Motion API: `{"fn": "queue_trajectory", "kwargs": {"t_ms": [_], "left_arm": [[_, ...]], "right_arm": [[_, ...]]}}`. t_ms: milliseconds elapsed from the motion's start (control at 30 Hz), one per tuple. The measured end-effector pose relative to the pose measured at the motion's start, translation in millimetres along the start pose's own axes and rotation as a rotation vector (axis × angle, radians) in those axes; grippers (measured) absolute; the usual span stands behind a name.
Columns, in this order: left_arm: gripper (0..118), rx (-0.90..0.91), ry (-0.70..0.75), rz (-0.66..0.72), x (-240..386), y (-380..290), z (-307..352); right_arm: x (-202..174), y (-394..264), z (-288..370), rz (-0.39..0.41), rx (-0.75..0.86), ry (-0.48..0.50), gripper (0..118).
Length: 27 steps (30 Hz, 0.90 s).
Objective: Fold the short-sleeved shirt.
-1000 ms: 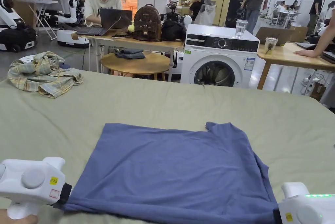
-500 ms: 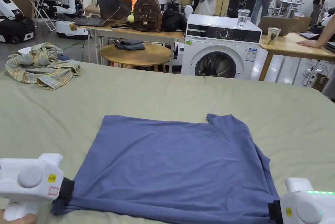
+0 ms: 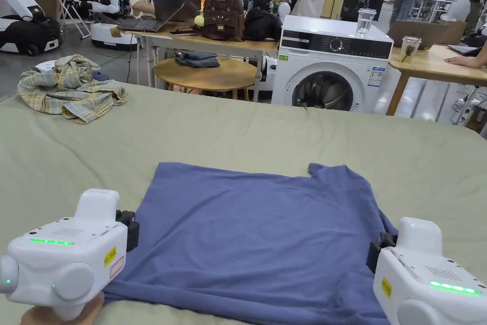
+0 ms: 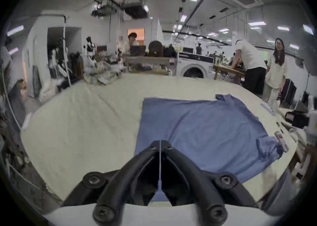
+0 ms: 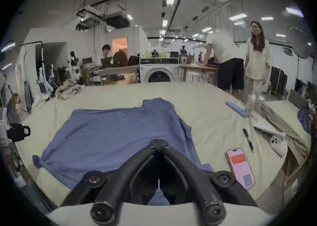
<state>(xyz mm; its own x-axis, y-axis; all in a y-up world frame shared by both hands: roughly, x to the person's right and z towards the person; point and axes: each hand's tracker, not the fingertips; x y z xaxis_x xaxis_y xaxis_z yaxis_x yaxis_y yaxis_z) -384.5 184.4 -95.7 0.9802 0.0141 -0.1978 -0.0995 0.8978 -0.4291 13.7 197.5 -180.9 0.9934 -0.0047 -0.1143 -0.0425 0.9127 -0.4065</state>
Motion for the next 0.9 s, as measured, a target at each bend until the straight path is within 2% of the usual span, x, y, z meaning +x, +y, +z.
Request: {"fn": "queue_trajectory", "kwargs": {"t_ms": [133,300,500,533,600,667,700,867,900], "left_arm": [[0,-0.055,-0.016,0.009,-1.1,2.9,2.9],[0,-0.321,-0.007,-0.011,-18.5,0.0,-3.2],[0,-0.453,-0.007,0.086,-54.0,-5.8,-17.1],[6,-0.472,-0.008,0.107,-60.5,-5.8,-21.4],[36,-0.525,-0.020,0.142,-69.7,-6.2,-30.6],[41,-0.550,-0.028,0.161,-75.0,-8.2,-39.4],[52,-0.553,-0.027,0.168,-75.3,-10.5,-43.5],[55,-0.779,0.051,0.187,-77.9,-47.9,-80.1],[55,-0.720,0.034,0.188,-76.1,-48.9,-80.2]], "right_arm": [[-7.5,1.8,1.2,0.008,-0.015,0.011,0],[-11.9,-1.8,-4.8,0.035,-0.051,0.023,0],[-14.1,-12.1,-17.0,0.056,-0.110,0.034,0],[-14.0,-13.6,-17.6,0.054,-0.119,0.037,0],[-15.3,-17.3,-20.2,0.062,-0.134,0.040,0],[-15.1,-20.0,-20.4,0.066,-0.142,0.040,0],[-15.1,-21.1,-21.4,0.068,-0.147,0.040,0],[-13.9,-26.8,-28.2,0.074,-0.182,0.038,0],[-13.9,-27.3,-29.7,0.076,-0.189,0.037,0]]}}
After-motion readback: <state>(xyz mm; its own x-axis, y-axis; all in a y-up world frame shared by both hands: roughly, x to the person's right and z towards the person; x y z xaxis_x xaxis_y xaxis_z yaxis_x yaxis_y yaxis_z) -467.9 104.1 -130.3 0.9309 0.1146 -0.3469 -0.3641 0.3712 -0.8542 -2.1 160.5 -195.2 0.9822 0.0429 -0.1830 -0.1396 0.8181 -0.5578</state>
